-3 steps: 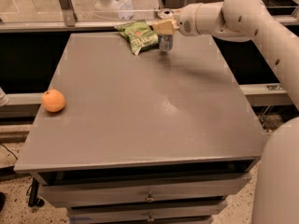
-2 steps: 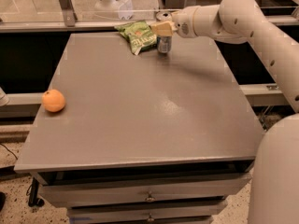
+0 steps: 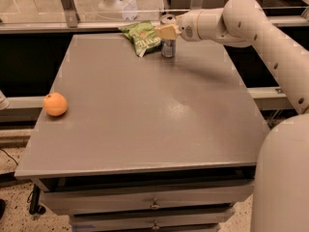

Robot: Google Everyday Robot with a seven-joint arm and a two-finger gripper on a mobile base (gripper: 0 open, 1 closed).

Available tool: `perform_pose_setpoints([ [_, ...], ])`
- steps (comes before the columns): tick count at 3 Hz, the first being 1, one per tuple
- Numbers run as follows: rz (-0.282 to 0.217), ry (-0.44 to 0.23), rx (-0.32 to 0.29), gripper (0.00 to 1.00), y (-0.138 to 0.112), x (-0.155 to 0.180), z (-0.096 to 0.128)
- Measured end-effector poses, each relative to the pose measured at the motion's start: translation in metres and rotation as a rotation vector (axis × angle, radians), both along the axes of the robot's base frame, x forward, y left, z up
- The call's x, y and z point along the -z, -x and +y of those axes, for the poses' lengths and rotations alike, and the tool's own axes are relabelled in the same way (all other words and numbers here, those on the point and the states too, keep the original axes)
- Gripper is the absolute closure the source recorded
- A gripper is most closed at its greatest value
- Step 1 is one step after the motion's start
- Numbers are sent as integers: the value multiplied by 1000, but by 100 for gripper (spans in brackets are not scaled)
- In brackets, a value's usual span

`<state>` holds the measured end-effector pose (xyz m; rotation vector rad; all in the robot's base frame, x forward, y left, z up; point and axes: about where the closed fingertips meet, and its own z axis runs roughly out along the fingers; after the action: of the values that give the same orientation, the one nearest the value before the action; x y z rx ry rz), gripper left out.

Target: Move redbull can near green jalapeno chip bag

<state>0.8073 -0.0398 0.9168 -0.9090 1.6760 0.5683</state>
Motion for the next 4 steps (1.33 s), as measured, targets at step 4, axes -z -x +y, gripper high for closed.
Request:
perform_pose_setpoints([
  [4, 17, -5, 3, 0, 2, 7, -12],
])
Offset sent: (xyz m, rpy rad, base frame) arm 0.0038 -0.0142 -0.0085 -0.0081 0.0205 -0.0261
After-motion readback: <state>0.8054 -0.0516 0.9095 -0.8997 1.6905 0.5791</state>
